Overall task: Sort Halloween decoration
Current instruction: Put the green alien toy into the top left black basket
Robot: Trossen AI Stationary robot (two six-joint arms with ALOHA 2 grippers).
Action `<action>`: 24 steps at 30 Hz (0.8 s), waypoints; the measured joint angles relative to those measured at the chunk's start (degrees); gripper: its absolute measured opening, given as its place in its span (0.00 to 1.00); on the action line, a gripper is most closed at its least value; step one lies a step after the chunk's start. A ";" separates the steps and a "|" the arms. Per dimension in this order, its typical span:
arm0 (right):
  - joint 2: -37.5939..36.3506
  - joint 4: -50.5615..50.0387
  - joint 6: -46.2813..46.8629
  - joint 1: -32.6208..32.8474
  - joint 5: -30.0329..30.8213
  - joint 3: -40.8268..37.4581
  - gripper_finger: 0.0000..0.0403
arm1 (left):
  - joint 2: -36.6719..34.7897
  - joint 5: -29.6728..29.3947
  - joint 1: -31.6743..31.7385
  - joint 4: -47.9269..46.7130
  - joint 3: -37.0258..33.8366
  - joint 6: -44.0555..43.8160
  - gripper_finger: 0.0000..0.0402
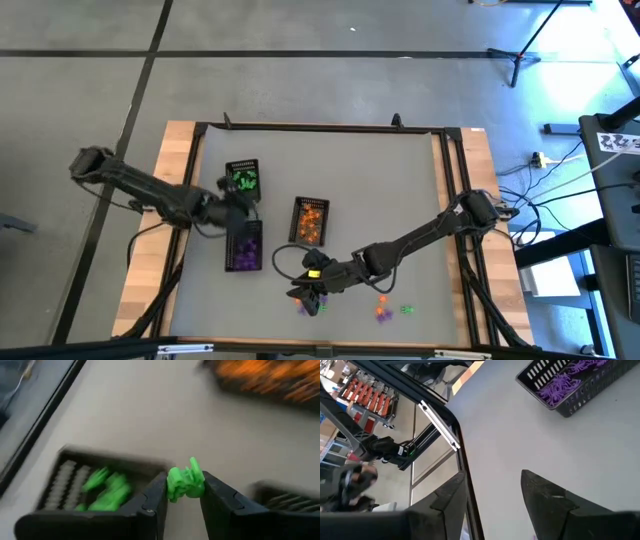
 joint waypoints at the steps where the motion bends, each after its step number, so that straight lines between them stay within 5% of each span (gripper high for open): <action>1: 0.00 0.00 0.00 0.00 0.02 0.00 0.46 | -1.42 1.01 2.37 -2.60 0.00 0.63 0.21; 9: 0.00 -0.57 -1.12 0.02 1.04 0.02 0.46 | -7.87 2.81 14.32 -5.78 1.65 3.74 0.27; 17: 0.00 -1.45 -1.31 0.19 1.41 0.02 0.46 | -7.72 2.92 17.12 -6.38 3.08 3.12 0.47; 24: 0.00 -1.46 -1.33 1.21 2.01 0.02 0.46 | -7.73 2.14 18.55 -7.82 3.08 0.70 0.54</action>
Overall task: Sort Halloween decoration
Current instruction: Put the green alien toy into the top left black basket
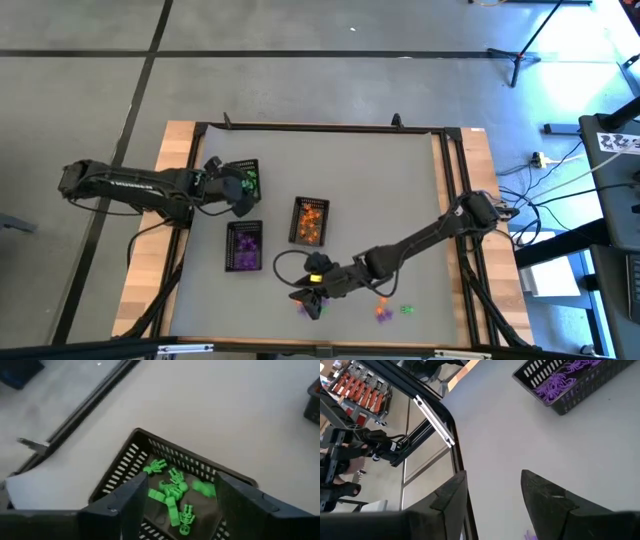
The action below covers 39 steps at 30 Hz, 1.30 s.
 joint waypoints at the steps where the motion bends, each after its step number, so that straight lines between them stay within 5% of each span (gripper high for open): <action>1: 0.00 -0.03 0.00 0.02 0.06 0.00 0.46 | 0.00 1.10 0.00 0.20 0.00 -0.03 0.55; 8: -1.16 -8.53 3.67 1.48 -2.64 0.00 0.46 | -1.85 20.22 -4.52 12.18 0.00 7.58 0.55; 12: -4.03 -22.45 12.21 2.75 -3.65 0.02 0.46 | -4.67 22.78 -11.78 22.91 0.00 8.73 0.52; 20: -7.81 -38.62 19.88 10.39 -5.73 0.11 0.46 | -5.87 17.29 -32.68 41.13 0.00 11.82 0.42; 27: -7.82 -52.74 27.19 18.40 -8.63 1.58 0.46 | 0.50 7.66 -49.44 55.34 0.00 18.65 0.39; 39: -7.76 -70.45 30.61 23.95 -11.11 -0.59 0.46 | 18.35 0.51 -57.46 69.16 -0.02 19.33 0.39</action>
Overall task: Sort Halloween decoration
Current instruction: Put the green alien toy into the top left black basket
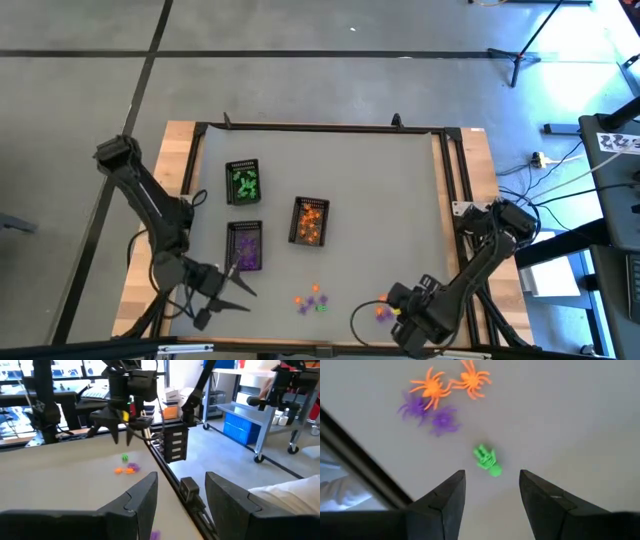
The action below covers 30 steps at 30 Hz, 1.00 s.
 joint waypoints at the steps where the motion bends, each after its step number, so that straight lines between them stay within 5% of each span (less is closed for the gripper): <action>1: 0.00 0.38 -0.17 -0.11 0.04 -0.59 0.46 | 1.28 -0.04 -0.16 1.30 0.00 -0.02 0.39; 14: 0.35 9.63 -1.21 -0.05 -7.26 -10.32 0.46 | 7.72 -0.07 -1.38 6.89 0.00 -0.30 0.39; 24: 0.15 18.54 -0.58 -0.02 -5.69 -15.15 0.46 | 7.72 -0.04 -1.35 6.82 0.00 -0.35 0.39; 30: 0.22 19.80 -0.53 -0.02 -5.18 -15.25 0.33 | 7.72 -0.02 -1.35 6.51 0.00 -1.31 0.39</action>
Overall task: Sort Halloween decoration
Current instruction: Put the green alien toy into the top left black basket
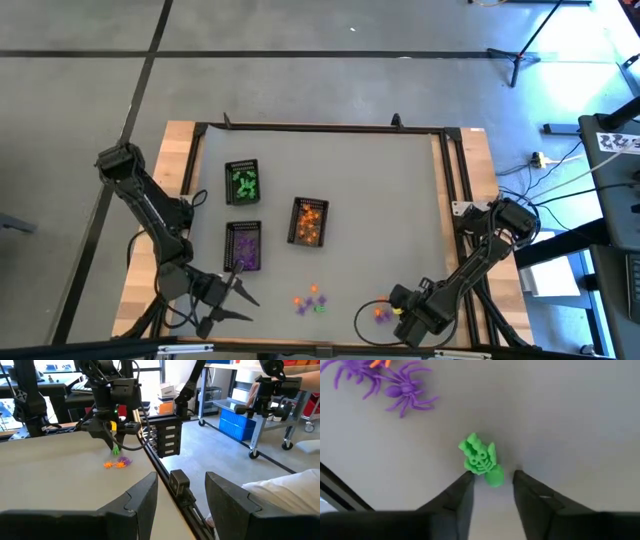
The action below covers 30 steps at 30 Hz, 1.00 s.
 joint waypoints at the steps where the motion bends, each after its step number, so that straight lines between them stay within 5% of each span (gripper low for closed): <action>1: 0.02 0.22 0.00 0.00 0.02 0.00 0.29 | 0.00 0.00 0.00 0.01 0.00 0.02 0.39; 11: 0.13 0.89 1.43 -0.02 -0.46 0.17 0.02 | 0.00 -0.02 0.00 -0.30 0.00 -0.09 0.39; 23: 0.68 -6.88 1.55 -0.11 0.65 4.83 0.01 | 0.00 -0.09 0.00 -0.43 0.00 -0.11 0.39; 30: 0.57 -4.22 -0.49 -0.11 2.74 5.48 0.13 | 0.00 -0.13 0.00 -0.43 -0.02 -0.11 0.39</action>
